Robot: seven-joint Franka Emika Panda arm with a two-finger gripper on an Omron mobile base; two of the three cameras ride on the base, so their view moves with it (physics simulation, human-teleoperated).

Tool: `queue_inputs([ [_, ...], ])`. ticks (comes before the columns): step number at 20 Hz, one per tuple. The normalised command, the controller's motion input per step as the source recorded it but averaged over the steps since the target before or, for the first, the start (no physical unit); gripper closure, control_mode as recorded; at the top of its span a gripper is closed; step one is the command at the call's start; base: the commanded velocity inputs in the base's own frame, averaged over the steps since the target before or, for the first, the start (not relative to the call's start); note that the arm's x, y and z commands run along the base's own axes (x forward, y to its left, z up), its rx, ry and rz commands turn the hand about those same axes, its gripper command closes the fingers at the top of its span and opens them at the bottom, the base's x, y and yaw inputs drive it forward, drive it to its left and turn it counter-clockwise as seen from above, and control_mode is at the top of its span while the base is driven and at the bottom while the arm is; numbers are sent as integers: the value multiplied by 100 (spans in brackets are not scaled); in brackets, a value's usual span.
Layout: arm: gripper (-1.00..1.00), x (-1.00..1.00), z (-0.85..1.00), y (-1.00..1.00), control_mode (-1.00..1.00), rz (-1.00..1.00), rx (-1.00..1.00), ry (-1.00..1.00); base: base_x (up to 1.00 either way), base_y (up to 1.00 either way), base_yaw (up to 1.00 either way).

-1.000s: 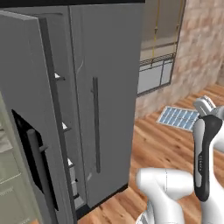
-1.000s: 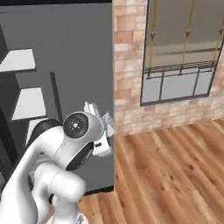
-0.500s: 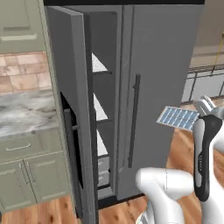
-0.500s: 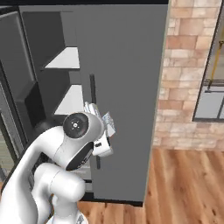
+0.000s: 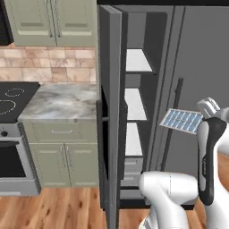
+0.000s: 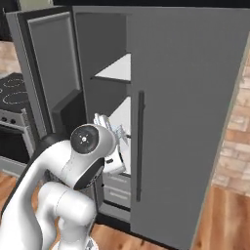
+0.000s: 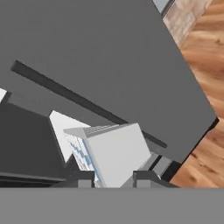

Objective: The ice cube tray has been filled with water. Take the tray and place it in the freezer to make ice. Close the freezer door after placing the tray.

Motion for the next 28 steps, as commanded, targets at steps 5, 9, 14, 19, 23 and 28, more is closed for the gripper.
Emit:
queue_inputs([
  [5, 100, 0, 0, 0, 100, 0, 0, 0, 36, 0, 47],
  [9, 100, 0, 0, 0, 100, 0, 0, 0, 43, -6, 39],
  [14, 100, 0, 0, 0, 100, 0, 0, 0, 21, -38, 15],
  [19, 100, 0, 0, 0, 100, 0, 0, 0, 2, -41, 3],
  [23, 100, 0, 0, 0, 100, 0, 0, 0, 6, -21, 1],
  [28, 100, 0, 0, 0, 100, 0, 0, 0, 28, -1, 1],
])
